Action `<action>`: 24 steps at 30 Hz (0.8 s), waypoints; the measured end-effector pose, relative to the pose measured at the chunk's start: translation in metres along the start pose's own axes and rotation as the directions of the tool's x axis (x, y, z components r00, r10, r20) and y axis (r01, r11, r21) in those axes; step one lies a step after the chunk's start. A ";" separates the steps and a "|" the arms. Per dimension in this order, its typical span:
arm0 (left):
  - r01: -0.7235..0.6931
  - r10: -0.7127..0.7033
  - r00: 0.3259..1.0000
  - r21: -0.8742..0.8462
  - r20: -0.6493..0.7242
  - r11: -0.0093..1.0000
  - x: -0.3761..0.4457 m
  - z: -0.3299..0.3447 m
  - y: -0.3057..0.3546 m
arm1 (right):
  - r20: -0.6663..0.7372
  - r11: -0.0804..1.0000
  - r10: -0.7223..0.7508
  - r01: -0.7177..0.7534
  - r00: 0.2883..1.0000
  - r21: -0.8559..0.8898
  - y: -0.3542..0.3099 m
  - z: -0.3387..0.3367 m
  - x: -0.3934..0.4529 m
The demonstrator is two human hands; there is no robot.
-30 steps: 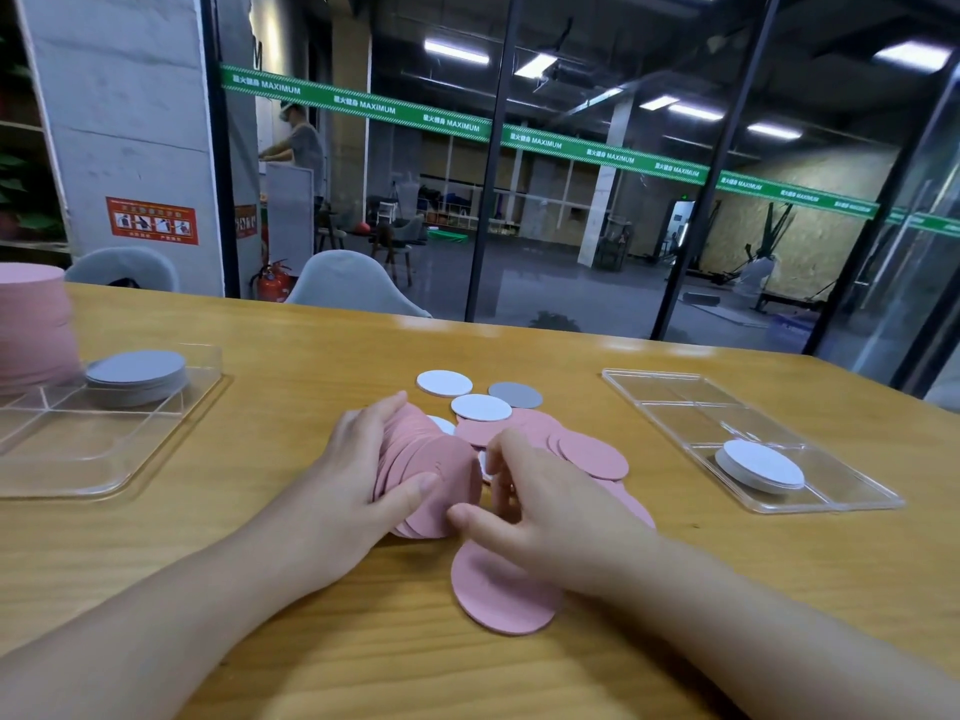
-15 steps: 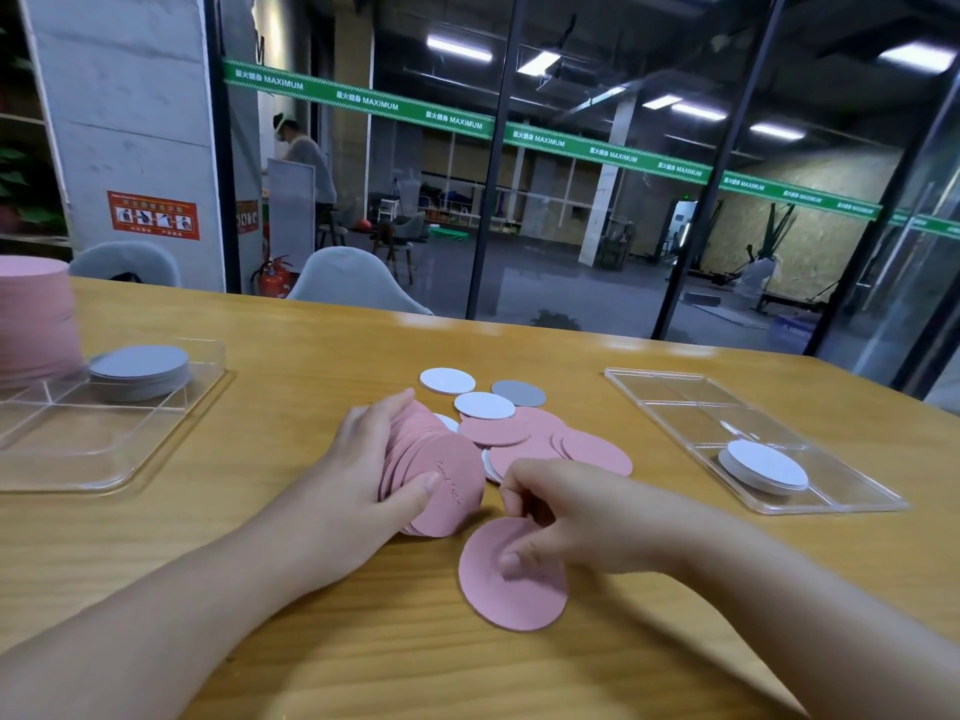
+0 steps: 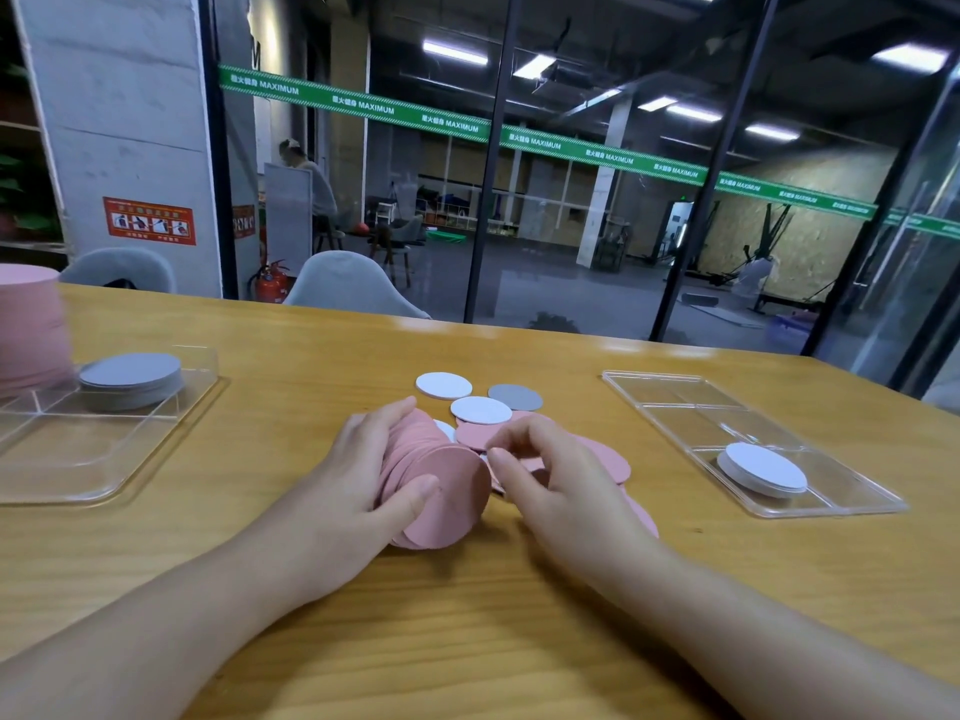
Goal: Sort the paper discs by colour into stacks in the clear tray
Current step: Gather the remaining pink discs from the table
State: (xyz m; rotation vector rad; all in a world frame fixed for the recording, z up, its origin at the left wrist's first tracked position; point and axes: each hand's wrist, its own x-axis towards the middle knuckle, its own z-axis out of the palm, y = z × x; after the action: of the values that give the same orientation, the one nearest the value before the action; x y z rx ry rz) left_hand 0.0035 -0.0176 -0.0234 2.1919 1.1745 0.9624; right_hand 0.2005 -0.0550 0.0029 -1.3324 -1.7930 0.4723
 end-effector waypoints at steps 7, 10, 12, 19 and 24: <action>0.004 -0.004 0.999 0.007 0.043 1.000 0.000 0.004 0.003 | 0.406 0.989 -0.009 -0.051 0.914 0.137 -0.022 0.016 -0.006; 0.030 -0.031 0.999 0.018 0.042 0.999 -0.001 0.003 0.005 | 0.340 0.993 0.034 -0.070 0.940 0.095 -0.012 0.008 0.007; 0.033 -0.035 0.998 0.033 0.052 0.999 -0.002 0.003 0.008 | 0.173 0.997 0.034 -0.022 0.984 -0.068 0.003 0.005 0.020; 0.047 -0.050 0.997 0.038 0.063 0.998 -0.005 -0.001 0.012 | 0.025 0.829 0.184 -0.141 0.983 -0.542 0.030 0.006 0.060; 0.047 -0.049 0.997 0.035 0.056 0.998 -0.005 -0.001 0.011 | 0.029 0.693 0.112 -0.057 0.993 -0.719 0.026 0.011 0.066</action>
State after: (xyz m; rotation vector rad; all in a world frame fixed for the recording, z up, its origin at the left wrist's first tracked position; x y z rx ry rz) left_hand 0.0064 -0.0276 -0.0169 2.1923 1.2201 0.8609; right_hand 0.2014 0.0167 0.0040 -1.9498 -2.0776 -0.1936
